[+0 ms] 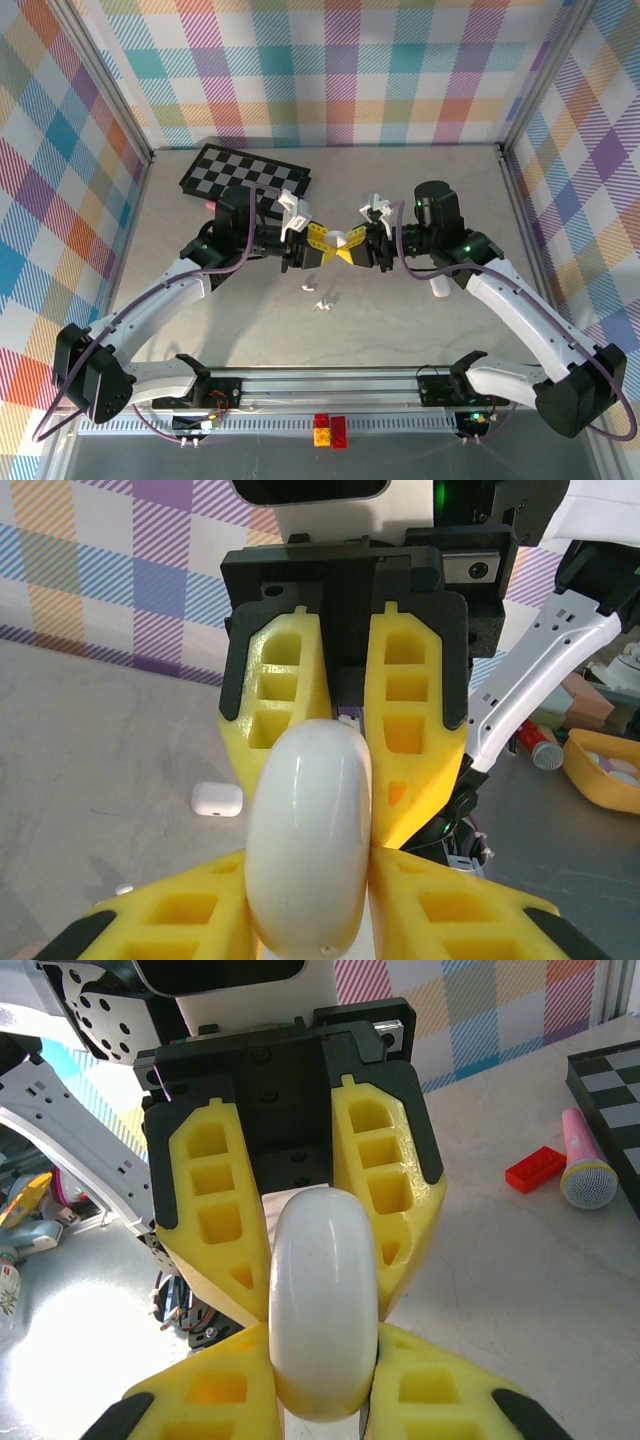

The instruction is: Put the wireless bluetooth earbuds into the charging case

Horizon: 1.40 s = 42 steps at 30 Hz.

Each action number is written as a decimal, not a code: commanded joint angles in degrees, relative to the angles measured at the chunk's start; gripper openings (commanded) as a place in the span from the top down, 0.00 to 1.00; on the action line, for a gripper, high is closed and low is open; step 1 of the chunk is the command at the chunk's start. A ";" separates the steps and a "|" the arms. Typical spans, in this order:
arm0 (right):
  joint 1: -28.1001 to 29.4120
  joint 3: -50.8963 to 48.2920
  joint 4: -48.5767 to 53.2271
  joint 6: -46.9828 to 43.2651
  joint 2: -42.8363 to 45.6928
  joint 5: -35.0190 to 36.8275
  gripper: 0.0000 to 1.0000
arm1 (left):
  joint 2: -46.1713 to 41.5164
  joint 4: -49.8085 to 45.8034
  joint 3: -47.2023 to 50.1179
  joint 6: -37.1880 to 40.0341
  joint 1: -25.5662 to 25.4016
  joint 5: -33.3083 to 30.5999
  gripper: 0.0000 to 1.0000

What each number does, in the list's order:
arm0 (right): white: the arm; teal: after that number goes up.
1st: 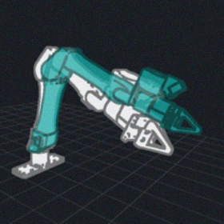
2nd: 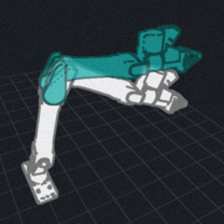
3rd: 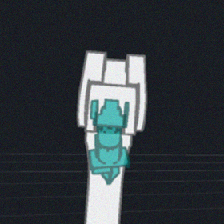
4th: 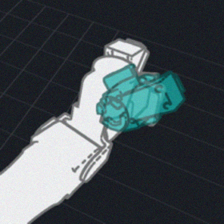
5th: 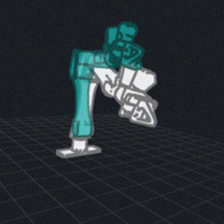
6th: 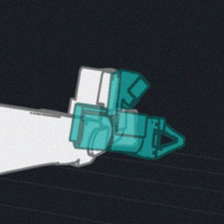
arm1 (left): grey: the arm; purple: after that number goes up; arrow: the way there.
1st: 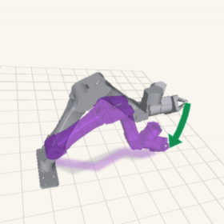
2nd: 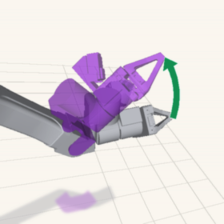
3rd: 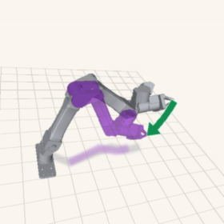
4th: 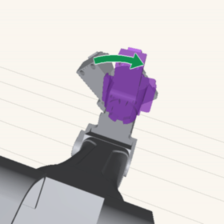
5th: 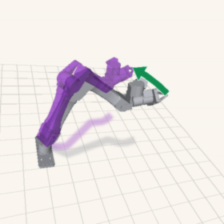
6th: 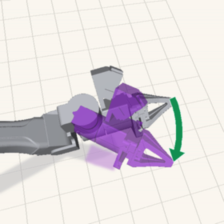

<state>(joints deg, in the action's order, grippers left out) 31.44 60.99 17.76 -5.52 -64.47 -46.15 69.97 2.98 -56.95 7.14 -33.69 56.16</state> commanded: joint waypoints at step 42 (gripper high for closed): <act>-1.12 -0.25 -9.95 21.22 6.52 26.65 0.41 | -2.75 1.64 2.33 5.23 -1.11 -4.09 1.00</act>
<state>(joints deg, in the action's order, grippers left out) 30.70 60.64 10.28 14.63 -59.40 -21.28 67.85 3.18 -54.13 17.45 -34.44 51.51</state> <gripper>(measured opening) 0.589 0.155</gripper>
